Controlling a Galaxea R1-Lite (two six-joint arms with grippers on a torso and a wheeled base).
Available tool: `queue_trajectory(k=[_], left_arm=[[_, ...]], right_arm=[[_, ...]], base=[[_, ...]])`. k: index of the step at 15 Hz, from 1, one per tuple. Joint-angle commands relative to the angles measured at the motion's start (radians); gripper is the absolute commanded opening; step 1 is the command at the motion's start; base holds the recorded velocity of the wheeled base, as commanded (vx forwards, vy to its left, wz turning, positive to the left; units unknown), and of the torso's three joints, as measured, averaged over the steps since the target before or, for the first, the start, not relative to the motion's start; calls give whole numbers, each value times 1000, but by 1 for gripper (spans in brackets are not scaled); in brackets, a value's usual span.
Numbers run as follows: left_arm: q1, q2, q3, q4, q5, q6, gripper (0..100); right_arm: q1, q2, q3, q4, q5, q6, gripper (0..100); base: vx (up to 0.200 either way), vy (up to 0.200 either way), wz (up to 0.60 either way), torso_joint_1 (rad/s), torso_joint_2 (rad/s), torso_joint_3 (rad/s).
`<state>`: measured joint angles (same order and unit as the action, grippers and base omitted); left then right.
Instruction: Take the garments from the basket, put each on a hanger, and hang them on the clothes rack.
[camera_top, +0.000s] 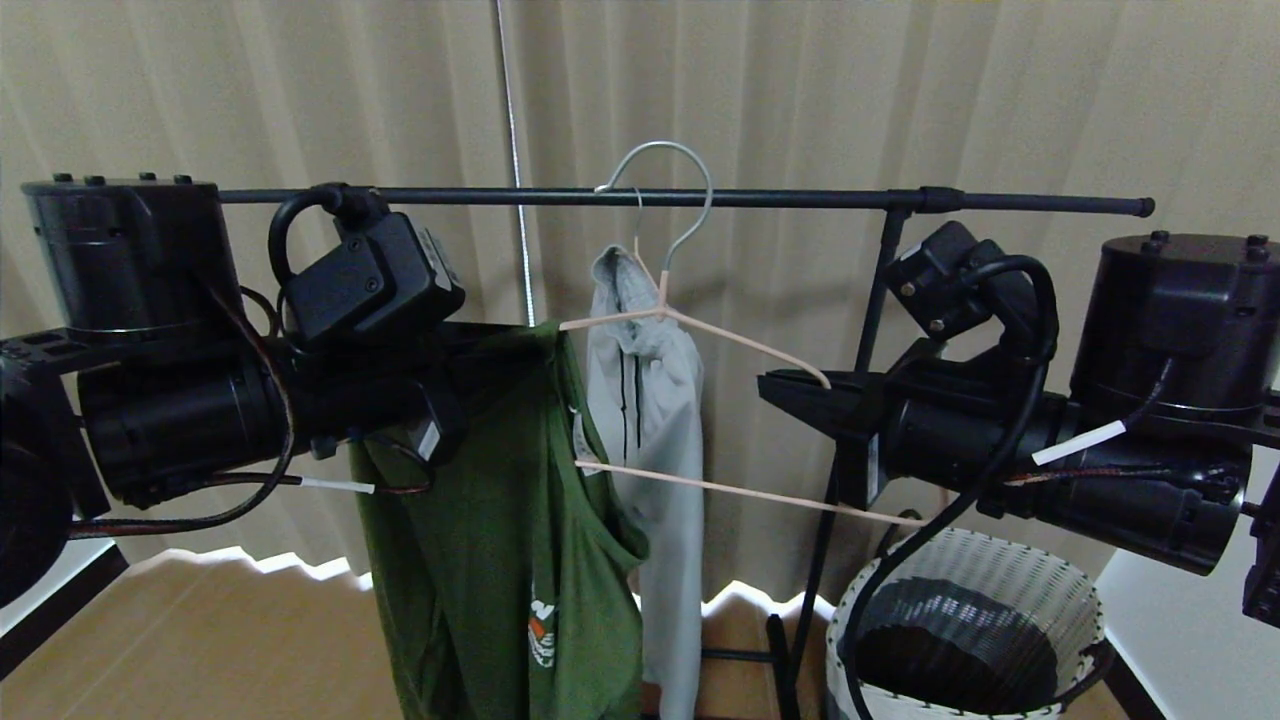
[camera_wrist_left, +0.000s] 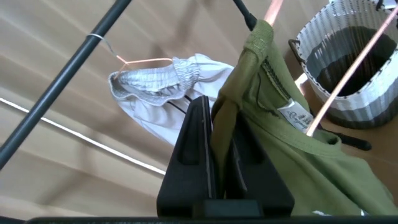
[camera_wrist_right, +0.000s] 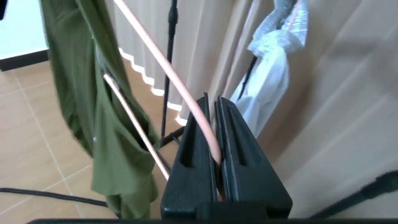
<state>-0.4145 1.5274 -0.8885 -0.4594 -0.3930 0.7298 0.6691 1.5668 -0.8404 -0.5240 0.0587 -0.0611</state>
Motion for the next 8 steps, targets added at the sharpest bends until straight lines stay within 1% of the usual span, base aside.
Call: queue_trajectory(k=[1,3,5,6,8], left_arm=[[0,-3,13,-13,0,-4,0],[2,2,36,-65,2,-13,0],[3,3,48,-81,3,-15,0],[5,3,48,-81,5,-16,0],[6,5,48,-81,6,-16,0]], right_arm=[[0,1,-2,-2,0,0,0],[0,9,-5,-2,0,0,0],[0,10,-5,-2,0,0,0],[0,9,-5,-2,0,0,100],[-2,6,-2,-2,-2,0,100]], base=[[0,0,0,0,0,0],[0,0,0,0,0,0],[0,0,0,0,0,0],[0,0,0,0,0,0],[0,0,0,0,0,0]])
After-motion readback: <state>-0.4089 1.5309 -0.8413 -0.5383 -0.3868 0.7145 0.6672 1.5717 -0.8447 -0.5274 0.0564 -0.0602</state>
